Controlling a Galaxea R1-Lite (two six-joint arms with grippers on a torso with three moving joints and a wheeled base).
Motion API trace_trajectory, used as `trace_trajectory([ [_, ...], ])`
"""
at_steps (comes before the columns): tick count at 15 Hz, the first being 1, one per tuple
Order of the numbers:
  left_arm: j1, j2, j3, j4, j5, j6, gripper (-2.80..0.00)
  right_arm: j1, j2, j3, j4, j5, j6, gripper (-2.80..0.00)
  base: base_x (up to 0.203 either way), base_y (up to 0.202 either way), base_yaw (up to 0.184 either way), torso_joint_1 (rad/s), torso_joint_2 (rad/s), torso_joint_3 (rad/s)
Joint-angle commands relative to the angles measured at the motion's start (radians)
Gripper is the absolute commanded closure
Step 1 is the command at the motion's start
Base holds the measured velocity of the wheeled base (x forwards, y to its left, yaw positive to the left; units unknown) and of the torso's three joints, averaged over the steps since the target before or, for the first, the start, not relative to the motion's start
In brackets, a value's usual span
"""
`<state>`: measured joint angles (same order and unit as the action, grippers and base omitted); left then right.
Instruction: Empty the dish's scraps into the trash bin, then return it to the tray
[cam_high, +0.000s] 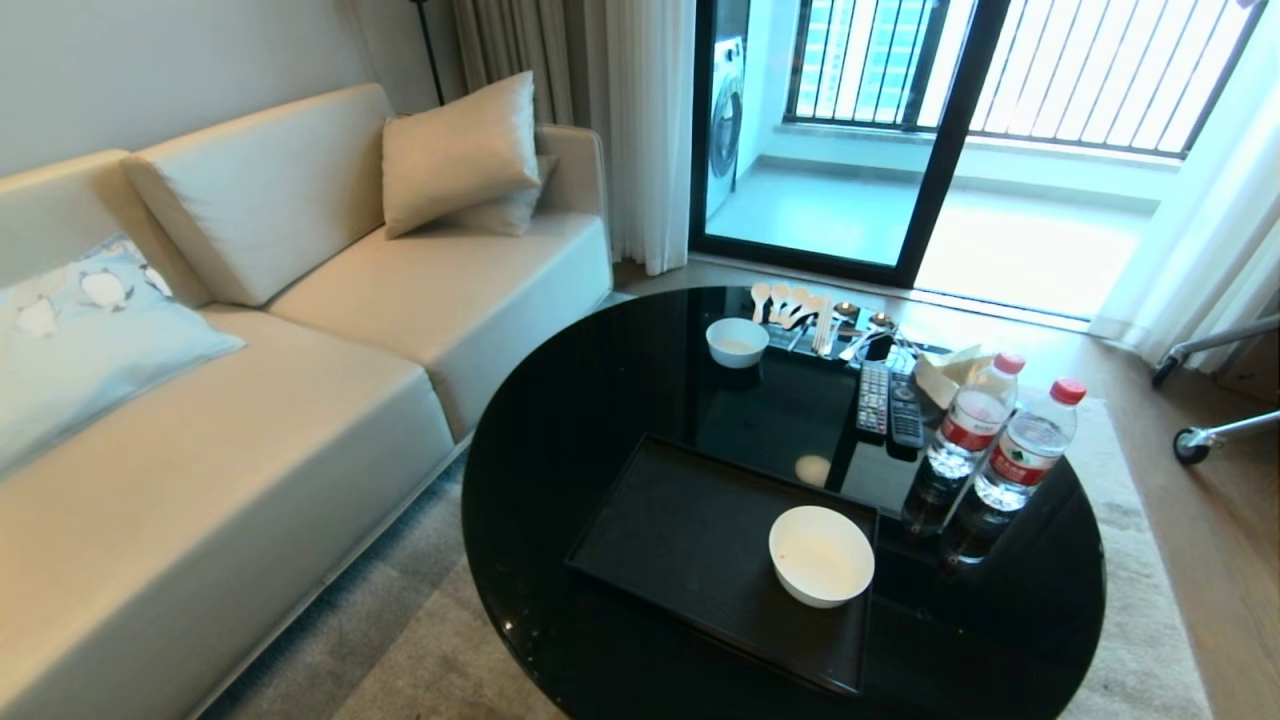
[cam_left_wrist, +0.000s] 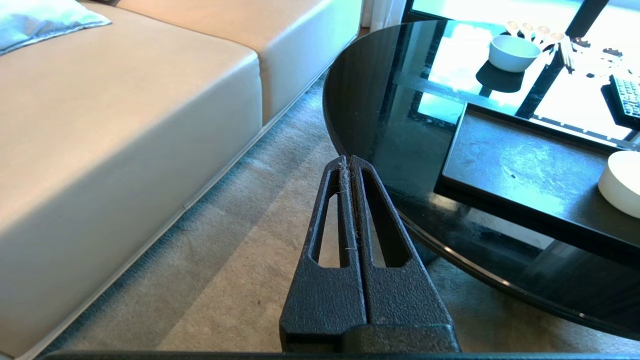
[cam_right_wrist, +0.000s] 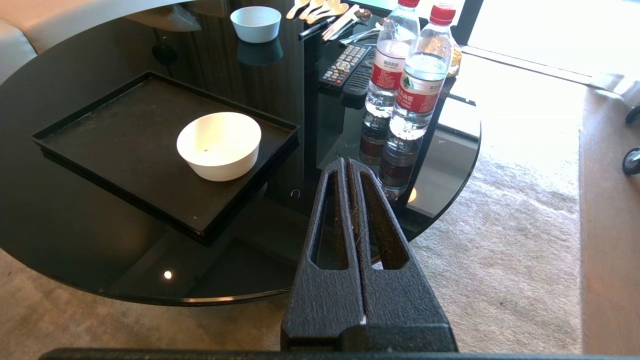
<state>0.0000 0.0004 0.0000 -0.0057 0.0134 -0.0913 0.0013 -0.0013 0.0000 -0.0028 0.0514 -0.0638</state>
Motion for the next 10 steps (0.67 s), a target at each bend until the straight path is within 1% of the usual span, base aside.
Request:
trace_trajectory([
  [1, 0.0, 0.0, 0.0, 0.0, 0.0, -0.001, 0.0, 0.0, 0.001, 0.0, 0.0, 0.001, -0.001, 0.0, 0.0, 0.0, 0.0, 0.0, 0.0, 0.0],
  [10, 0.0, 0.0, 0.0, 0.0, 0.0, -0.001, 0.0, 0.0, 0.001, 0.0, 0.0, 0.001, -0.001, 0.0, 0.0, 0.0, 0.0, 0.0, 0.0, 0.0],
])
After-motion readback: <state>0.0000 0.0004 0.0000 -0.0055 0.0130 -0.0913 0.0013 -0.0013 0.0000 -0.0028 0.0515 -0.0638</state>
